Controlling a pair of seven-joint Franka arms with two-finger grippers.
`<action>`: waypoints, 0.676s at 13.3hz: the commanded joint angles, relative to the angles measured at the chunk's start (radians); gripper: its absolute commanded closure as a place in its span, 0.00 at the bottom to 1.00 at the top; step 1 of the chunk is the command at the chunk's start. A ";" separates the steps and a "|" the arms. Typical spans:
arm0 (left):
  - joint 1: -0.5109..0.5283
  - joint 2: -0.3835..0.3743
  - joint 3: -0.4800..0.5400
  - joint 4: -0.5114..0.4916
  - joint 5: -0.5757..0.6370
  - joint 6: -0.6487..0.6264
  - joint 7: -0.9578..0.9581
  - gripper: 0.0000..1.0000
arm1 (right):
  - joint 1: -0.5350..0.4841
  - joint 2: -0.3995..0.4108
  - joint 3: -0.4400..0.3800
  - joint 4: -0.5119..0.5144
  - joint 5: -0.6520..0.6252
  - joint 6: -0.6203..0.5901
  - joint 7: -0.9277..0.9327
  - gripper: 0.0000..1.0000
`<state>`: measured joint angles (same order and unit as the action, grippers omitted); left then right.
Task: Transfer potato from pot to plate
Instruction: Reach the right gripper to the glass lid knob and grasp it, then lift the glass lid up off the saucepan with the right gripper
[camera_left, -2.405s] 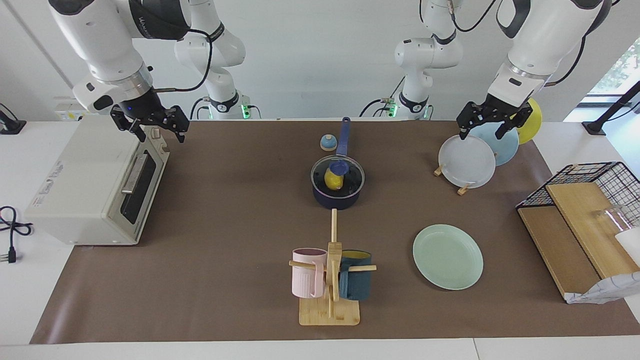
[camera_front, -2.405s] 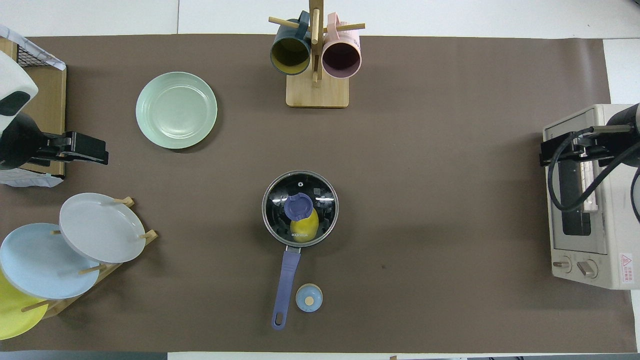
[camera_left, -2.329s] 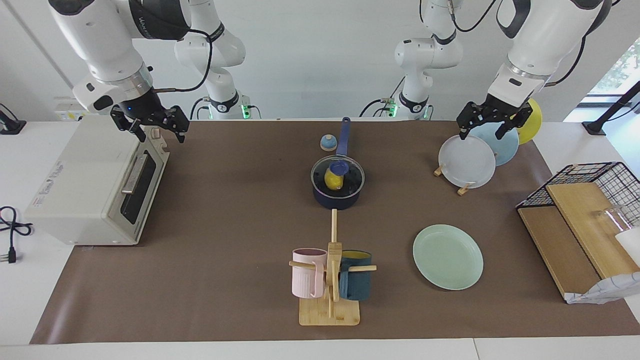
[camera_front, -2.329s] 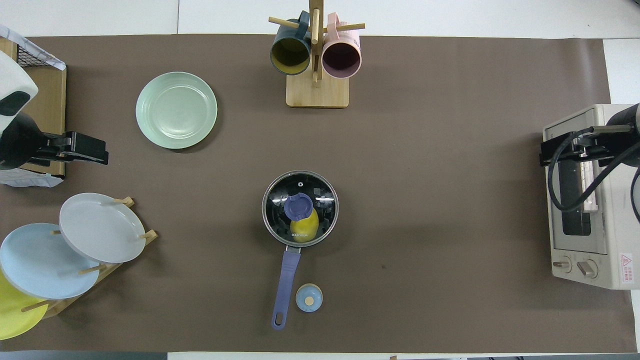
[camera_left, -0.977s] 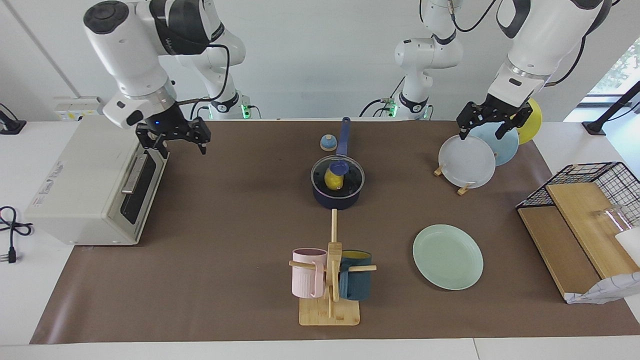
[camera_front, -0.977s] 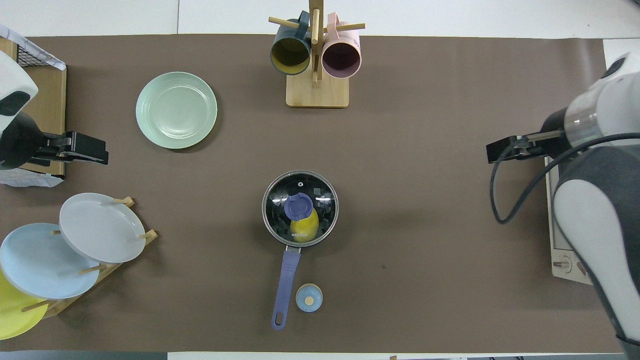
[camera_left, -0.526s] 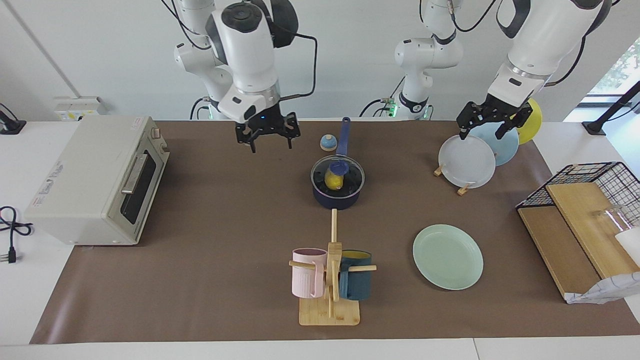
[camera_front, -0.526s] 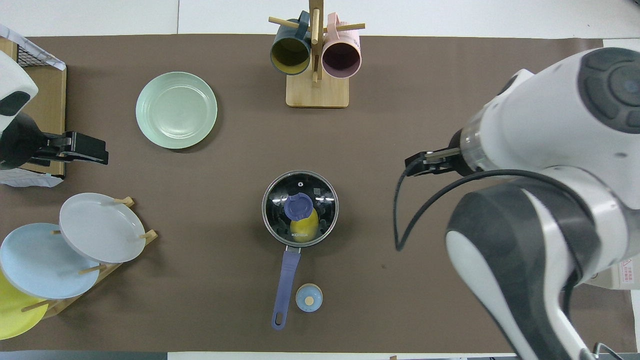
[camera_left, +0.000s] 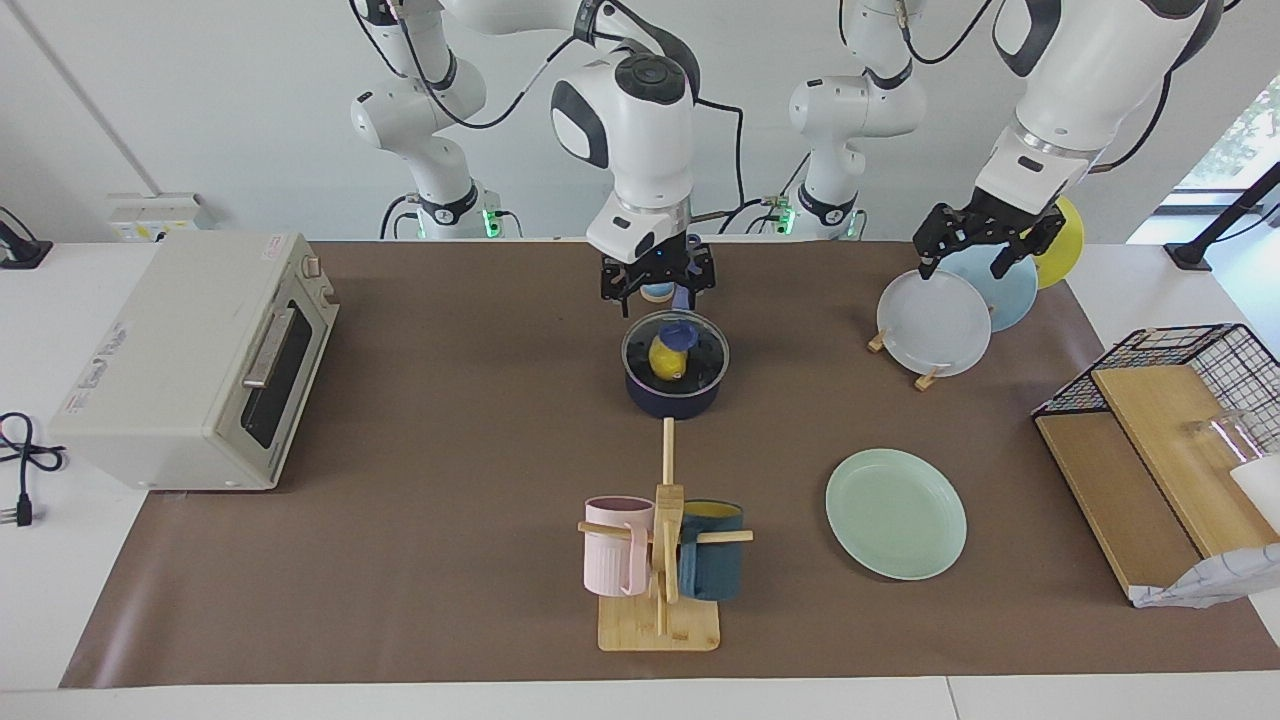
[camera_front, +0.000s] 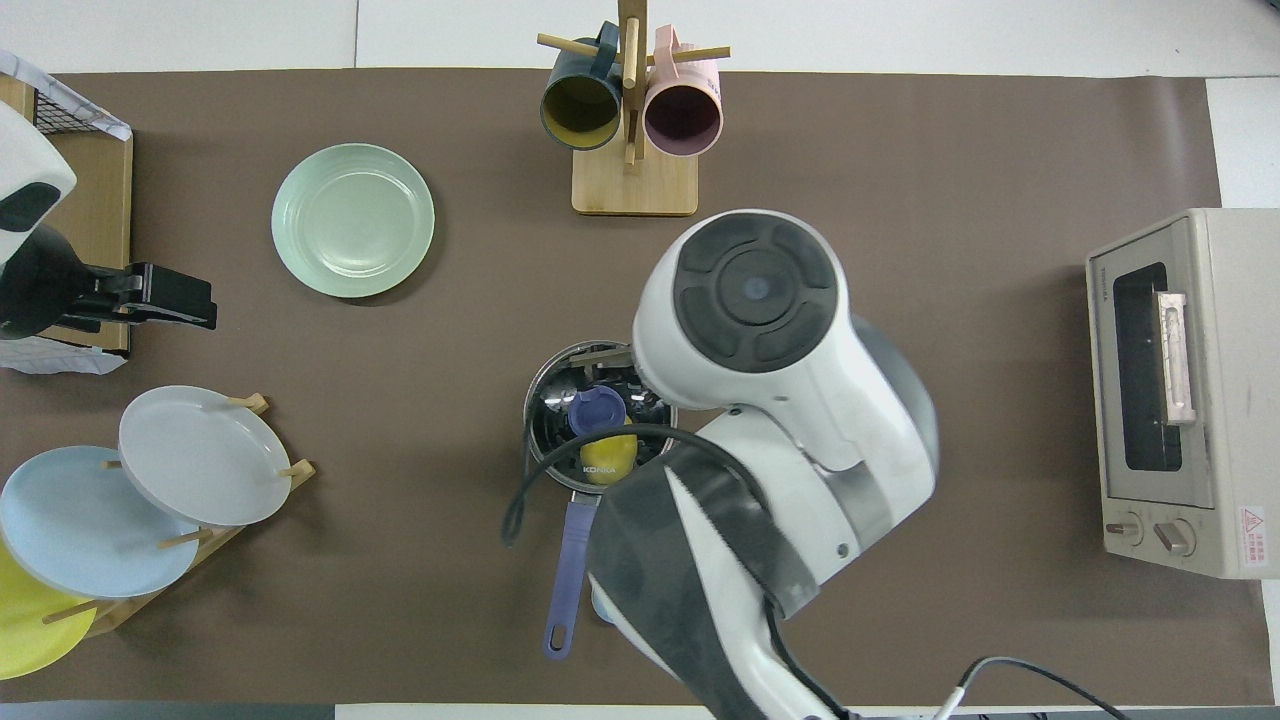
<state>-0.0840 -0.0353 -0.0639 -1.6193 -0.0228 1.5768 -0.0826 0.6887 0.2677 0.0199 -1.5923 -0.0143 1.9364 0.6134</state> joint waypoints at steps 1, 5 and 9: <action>0.013 -0.025 -0.005 -0.027 -0.006 0.003 -0.002 0.00 | 0.014 0.010 -0.003 -0.052 -0.035 0.088 0.016 0.00; 0.013 -0.025 -0.005 -0.027 -0.005 0.005 0.000 0.00 | 0.051 0.013 -0.003 -0.139 -0.047 0.150 0.022 0.00; 0.012 -0.025 -0.007 -0.027 -0.005 0.009 -0.005 0.00 | 0.060 0.007 -0.003 -0.188 -0.056 0.174 0.031 0.00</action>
<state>-0.0840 -0.0353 -0.0640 -1.6193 -0.0228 1.5768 -0.0826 0.7423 0.2954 0.0193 -1.7349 -0.0496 2.0869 0.6193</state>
